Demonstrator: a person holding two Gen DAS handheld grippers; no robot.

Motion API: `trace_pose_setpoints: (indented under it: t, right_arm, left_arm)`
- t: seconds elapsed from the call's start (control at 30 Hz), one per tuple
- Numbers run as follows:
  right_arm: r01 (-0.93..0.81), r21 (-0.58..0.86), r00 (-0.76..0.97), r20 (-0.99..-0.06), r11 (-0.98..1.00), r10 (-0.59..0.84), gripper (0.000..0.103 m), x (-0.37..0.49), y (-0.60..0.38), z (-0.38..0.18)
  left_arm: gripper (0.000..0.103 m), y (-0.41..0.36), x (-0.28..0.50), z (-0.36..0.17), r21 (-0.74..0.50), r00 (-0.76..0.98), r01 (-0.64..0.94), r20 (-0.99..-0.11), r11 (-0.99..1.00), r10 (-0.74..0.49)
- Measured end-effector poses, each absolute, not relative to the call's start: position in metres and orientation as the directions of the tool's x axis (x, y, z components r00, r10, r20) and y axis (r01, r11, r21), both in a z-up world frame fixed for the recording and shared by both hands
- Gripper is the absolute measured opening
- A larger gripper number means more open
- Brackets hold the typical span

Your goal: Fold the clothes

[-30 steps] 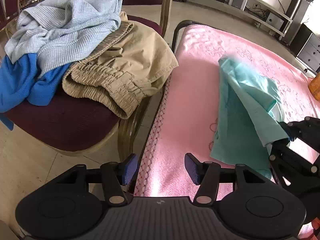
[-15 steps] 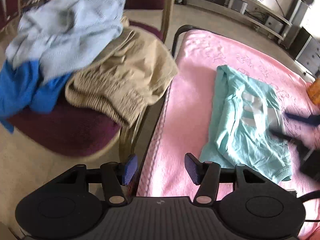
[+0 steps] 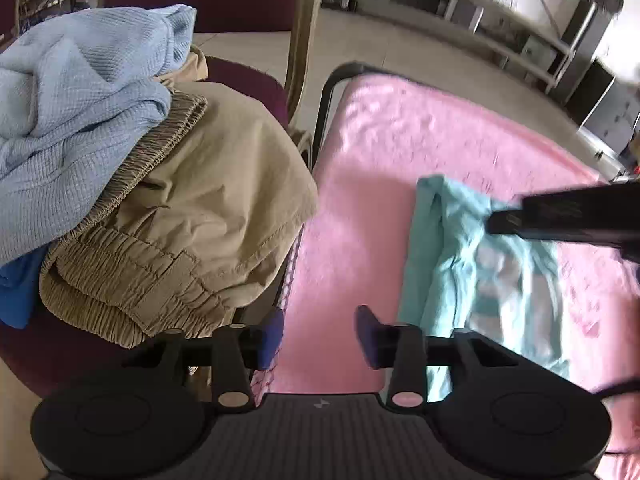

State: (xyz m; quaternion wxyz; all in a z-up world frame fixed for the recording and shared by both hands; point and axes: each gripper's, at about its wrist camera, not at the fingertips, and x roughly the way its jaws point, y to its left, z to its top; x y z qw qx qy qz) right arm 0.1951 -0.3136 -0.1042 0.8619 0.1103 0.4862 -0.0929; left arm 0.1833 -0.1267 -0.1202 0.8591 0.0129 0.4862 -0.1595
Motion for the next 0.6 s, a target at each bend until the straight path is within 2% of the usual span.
trace_pose_setpoints:
  t: [0.13, 0.27, 0.37, 0.4, 0.6]
  right_arm:
    - [0.239, 0.021, 0.56, -0.82, 0.971, -0.12, 0.033, 0.221, -0.308, -0.114]
    - [0.207, 0.011, 0.551, -0.828, 0.978, -0.107, 0.031, 0.246, -0.306, -0.129]
    - [0.219, 0.013, 0.523, -0.846, 0.976, -0.106, 0.02, 0.259, -0.308, -0.145]
    - [0.227, 0.022, 0.516, -0.85, 0.974, -0.101, 0.004, 0.26, -0.31, -0.148]
    - [0.323, 0.111, 0.644, -0.754, 0.94, -0.132, 0.003, 0.243, -0.318, -0.138]
  left_arm:
    - [0.038, -0.127, 0.186, -0.12, -0.096, 0.488, 0.276, -0.843, 0.956, -0.226]
    - [0.038, -0.127, 0.194, -0.129, -0.119, 0.44, 0.263, -0.869, 0.958, -0.228]
    - [0.038, -0.127, 0.193, -0.13, -0.107, 0.439, 0.266, -0.872, 0.958, -0.219]
    - [0.038, -0.127, 0.192, -0.13, -0.104, 0.44, 0.266, -0.872, 0.958, -0.217]
    - [0.039, -0.127, 0.192, -0.132, -0.104, 0.444, 0.256, -0.87, 0.961, -0.212]
